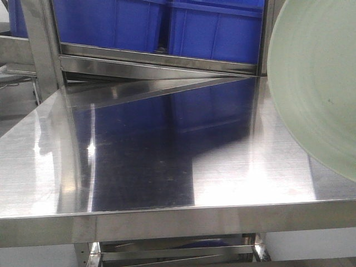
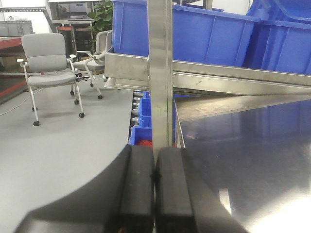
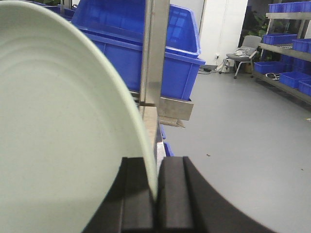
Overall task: Place green plate on second shelf with right arm
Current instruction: 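Drive the base away from the table holding the plate upright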
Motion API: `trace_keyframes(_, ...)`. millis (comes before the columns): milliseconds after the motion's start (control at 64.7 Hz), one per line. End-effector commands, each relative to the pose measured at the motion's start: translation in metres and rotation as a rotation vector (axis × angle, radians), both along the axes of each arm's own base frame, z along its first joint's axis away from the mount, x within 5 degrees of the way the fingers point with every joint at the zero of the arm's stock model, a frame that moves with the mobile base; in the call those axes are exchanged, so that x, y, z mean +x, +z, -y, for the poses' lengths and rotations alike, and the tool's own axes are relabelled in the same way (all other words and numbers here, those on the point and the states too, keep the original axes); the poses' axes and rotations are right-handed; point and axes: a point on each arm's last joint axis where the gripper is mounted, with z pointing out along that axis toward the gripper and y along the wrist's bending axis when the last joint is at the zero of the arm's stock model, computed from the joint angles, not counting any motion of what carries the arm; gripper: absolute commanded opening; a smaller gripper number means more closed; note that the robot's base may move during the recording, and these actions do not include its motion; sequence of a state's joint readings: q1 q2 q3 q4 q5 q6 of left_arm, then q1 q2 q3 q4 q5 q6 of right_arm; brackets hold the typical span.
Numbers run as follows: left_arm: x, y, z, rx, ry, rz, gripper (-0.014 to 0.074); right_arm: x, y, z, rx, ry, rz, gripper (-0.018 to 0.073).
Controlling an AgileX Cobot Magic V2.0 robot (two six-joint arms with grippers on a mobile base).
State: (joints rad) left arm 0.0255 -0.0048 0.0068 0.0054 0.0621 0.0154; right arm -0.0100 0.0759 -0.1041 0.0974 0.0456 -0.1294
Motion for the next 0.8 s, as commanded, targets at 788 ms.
trace_keyframes(788, 0.0001, -0.0056, 0.0001, 0.001, -0.002, 0.06, 0.013, -0.0022, 0.02, 0.0013, 0.007, -0.016, 0.134, 0.005)
